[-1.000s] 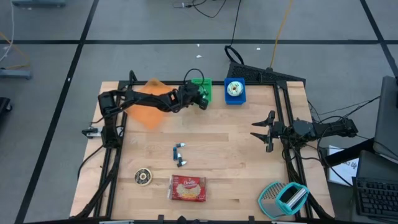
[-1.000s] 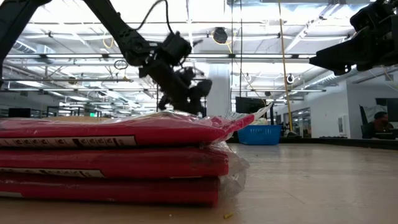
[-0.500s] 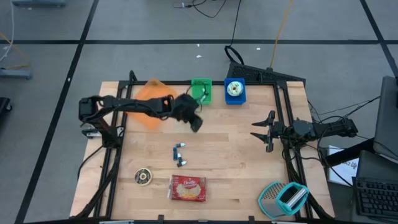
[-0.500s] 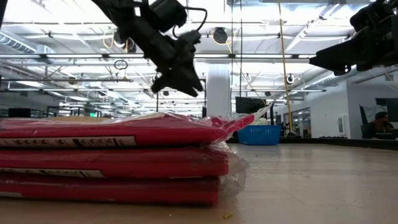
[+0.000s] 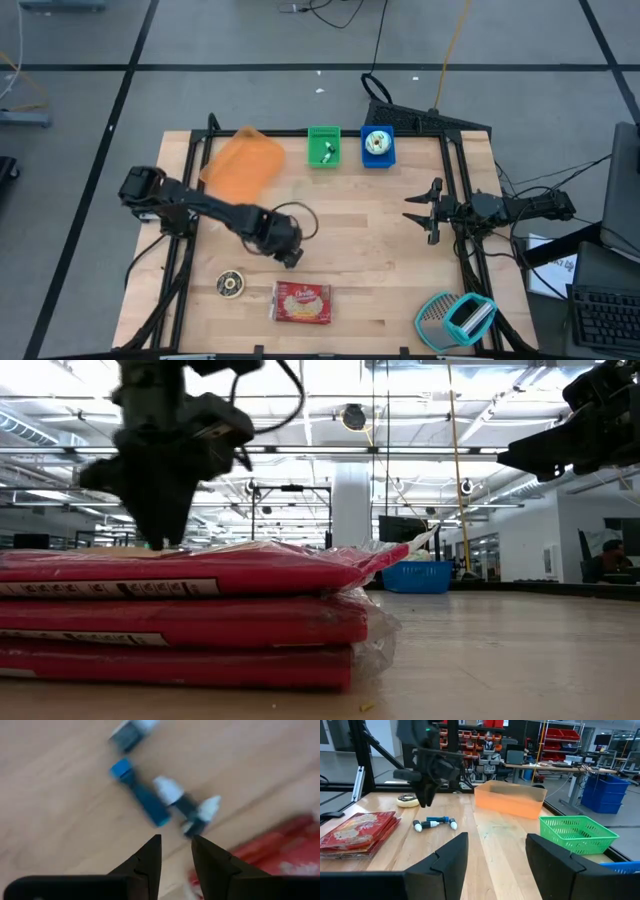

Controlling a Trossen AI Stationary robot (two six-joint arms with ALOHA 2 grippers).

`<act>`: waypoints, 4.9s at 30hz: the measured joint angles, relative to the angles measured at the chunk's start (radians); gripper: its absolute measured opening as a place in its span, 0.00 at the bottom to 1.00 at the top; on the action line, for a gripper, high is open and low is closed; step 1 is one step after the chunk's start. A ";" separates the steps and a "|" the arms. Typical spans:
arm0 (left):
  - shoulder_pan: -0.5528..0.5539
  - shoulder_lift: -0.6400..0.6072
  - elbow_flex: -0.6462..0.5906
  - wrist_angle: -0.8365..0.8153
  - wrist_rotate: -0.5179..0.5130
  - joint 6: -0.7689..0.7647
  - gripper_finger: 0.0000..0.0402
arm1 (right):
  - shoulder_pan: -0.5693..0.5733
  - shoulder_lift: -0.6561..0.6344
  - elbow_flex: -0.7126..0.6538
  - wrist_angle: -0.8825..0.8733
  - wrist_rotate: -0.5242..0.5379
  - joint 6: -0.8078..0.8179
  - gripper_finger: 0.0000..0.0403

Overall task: Pick & Place Food Item
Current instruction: Put the blue food coloring bottle into the green bin

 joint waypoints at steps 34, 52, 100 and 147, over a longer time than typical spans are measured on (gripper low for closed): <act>-0.045 0.129 0.000 -0.028 -0.209 -0.230 0.27 | 0.000 0.000 0.000 0.000 0.000 0.000 0.46; -0.045 0.129 0.000 -0.030 -0.207 -0.217 0.60 | 0.000 0.000 0.000 0.000 0.000 0.000 0.46; -0.045 0.126 -0.097 0.065 -0.158 -0.219 0.34 | 0.000 0.000 0.000 0.000 0.000 0.000 0.46; -0.021 0.129 -0.098 0.071 -0.279 -0.219 0.32 | 0.000 0.000 0.001 0.000 0.000 0.000 0.46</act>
